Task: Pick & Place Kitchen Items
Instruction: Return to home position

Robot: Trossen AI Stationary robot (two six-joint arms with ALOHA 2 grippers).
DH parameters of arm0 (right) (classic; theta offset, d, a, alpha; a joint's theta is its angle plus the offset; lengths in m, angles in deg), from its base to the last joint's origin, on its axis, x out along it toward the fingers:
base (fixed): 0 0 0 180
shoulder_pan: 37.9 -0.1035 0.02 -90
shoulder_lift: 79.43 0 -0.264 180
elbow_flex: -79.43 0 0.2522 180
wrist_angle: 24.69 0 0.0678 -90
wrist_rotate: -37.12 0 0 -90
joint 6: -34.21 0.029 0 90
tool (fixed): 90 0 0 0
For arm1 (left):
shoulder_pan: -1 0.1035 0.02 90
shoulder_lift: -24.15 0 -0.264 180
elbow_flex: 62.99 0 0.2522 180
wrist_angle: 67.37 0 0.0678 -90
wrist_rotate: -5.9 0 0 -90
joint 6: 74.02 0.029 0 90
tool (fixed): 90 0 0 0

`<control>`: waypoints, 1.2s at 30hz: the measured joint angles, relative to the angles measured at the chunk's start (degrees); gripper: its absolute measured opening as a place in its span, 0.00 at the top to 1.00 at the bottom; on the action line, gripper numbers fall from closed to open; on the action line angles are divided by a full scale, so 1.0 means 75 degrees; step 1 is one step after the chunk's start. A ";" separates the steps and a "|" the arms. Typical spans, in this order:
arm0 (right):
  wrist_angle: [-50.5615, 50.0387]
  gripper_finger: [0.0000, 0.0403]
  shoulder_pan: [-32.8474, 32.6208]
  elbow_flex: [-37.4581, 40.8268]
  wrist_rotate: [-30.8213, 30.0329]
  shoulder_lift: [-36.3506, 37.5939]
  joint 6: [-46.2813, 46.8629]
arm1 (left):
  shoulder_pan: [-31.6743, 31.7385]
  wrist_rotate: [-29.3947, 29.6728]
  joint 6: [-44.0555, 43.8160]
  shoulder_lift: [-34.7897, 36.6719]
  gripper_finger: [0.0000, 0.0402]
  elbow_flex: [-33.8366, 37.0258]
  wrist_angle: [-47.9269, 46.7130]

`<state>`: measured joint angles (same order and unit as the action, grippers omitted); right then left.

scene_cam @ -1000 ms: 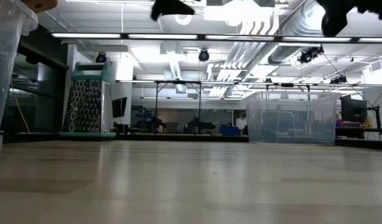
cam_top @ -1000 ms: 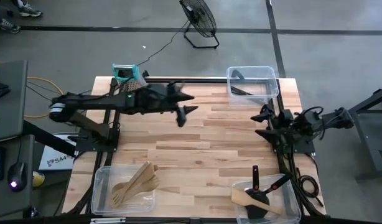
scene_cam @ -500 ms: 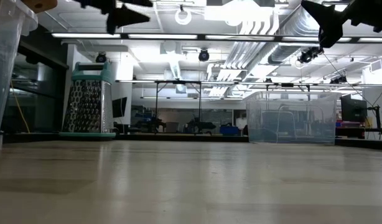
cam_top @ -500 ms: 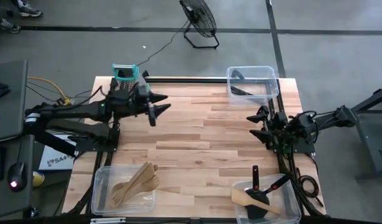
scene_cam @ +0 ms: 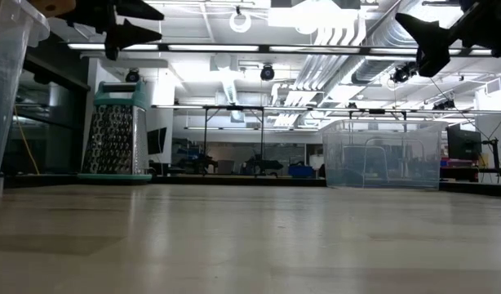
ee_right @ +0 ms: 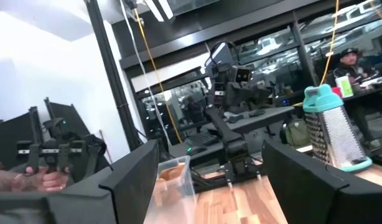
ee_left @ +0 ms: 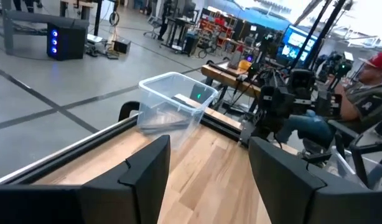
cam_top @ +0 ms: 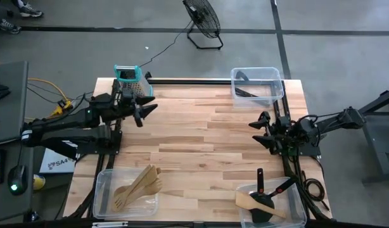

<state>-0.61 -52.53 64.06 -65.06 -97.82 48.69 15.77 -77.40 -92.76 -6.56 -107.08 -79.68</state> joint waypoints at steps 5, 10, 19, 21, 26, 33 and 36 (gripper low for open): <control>0.0180 0.31 0.0001 0.0112 -0.0121 -0.0085 -0.0140 | -0.0003 0.0019 0.0030 0.0319 0.47 0.0003 -0.0587; -0.0388 0.31 0.0000 0.0115 -0.0153 0.0185 -0.0100 | -0.0003 0.0035 -0.0125 0.0604 0.47 0.0012 -0.0948; -0.1807 0.31 0.0134 0.0112 -0.0172 0.1443 -0.0113 | -0.0017 0.0373 -0.0315 0.0987 0.47 0.0012 -0.1683; -0.2235 0.31 0.0217 0.0112 -0.0162 0.1733 0.0029 | -0.0017 0.0376 -0.0315 0.0987 0.47 0.0012 -0.1645; -0.2631 0.31 0.0391 0.0112 -0.0096 0.2187 0.0126 | -0.0017 0.0265 -0.0425 0.0993 0.47 0.0447 -0.0975; -0.2853 0.31 0.0423 0.0112 -0.0560 0.2230 0.0474 | -0.0020 0.0078 -0.1008 0.1425 0.47 0.1405 -0.0101; -0.2849 0.31 0.0420 0.0112 -0.0559 0.2231 0.0450 | -0.0020 -0.0016 -0.1141 0.1633 0.47 0.1608 -0.0095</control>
<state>-21.97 -49.38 64.89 -69.25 -81.08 52.07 15.62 -77.52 -101.32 5.69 -95.02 -80.39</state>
